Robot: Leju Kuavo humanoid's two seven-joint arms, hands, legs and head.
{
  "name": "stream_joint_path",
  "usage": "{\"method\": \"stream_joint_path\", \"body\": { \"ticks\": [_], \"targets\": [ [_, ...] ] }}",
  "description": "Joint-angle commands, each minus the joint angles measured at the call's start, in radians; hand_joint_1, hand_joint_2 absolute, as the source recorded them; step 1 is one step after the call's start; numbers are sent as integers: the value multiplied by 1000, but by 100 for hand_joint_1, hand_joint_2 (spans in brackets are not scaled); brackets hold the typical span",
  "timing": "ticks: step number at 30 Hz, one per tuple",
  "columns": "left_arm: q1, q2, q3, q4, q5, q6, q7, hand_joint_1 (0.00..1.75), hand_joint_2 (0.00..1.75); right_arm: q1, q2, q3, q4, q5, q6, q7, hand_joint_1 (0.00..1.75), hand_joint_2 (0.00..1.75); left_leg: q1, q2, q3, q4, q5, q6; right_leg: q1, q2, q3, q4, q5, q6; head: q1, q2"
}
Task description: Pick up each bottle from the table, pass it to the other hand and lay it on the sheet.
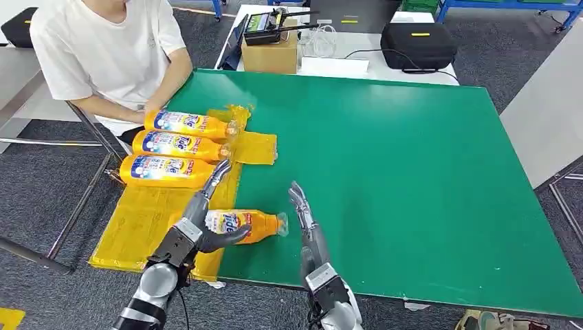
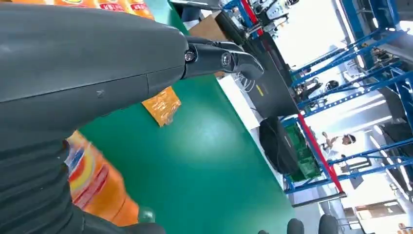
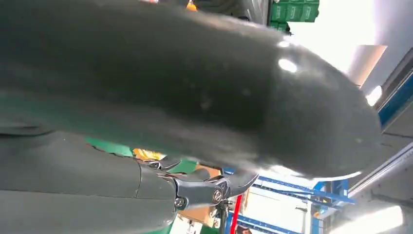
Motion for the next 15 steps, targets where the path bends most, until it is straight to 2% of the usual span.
{"method": "stream_joint_path", "body": {
  "ticks": [1, 6, 7, 8, 13, 14, 15],
  "targets": [
    [-48, -22, 3, 17, -15, 42, -15, 0, 175, -41, -29, 20, 19, -13, -19, 2, 0, 0, 1, -2, 0, -1, 0, 3, 2, -1, 1, -2, 0, -4, 0, 0],
    [-40, -57, -14, -72, 32, 67, 3, 0, 175, -34, -31, 11, -31, -20, -69, 2, 0, 0, 1, -2, -2, 1, 0, 3, 2, -2, -1, -1, 0, -4, 0, 0],
    [-36, -62, -22, -88, 57, 58, 8, 0, 175, -29, -39, 18, -54, -25, -97, 2, 0, 0, 0, -2, -2, 1, 0, 3, 1, -2, -1, 0, 0, -3, 0, 0],
    [-25, -74, -27, -109, 105, 46, 14, 0, 175, -16, -47, 18, -110, -37, -182, 2, 0, 0, 1, -3, -2, 1, 0, 4, 2, -2, 0, -1, 0, -4, 0, 0],
    [7, -105, -37, -149, 196, 43, 38, 0, 175, 10, -63, 27, -210, -47, -287, 2, 0, 0, 0, -2, -1, 0, 0, 3, 1, -2, 0, -1, 0, -3, 0, 0],
    [14, -122, -33, -153, 248, 28, 50, 0, 175, 19, -65, 29, -242, -34, -359, 2, 0, 175, 0, -1, -1, 0, 0, 2, 0, -1, -1, 0, 0, -2, 0, 0],
    [14, -122, -33, -153, 248, 28, 50, 0, 175, 19, -65, 29, -242, -34, -359, 2, 0, 175, 1, -2, -1, 0, -1, 3, 2, -2, 0, -1, 0, -4, 0, 0]
  ]
}}
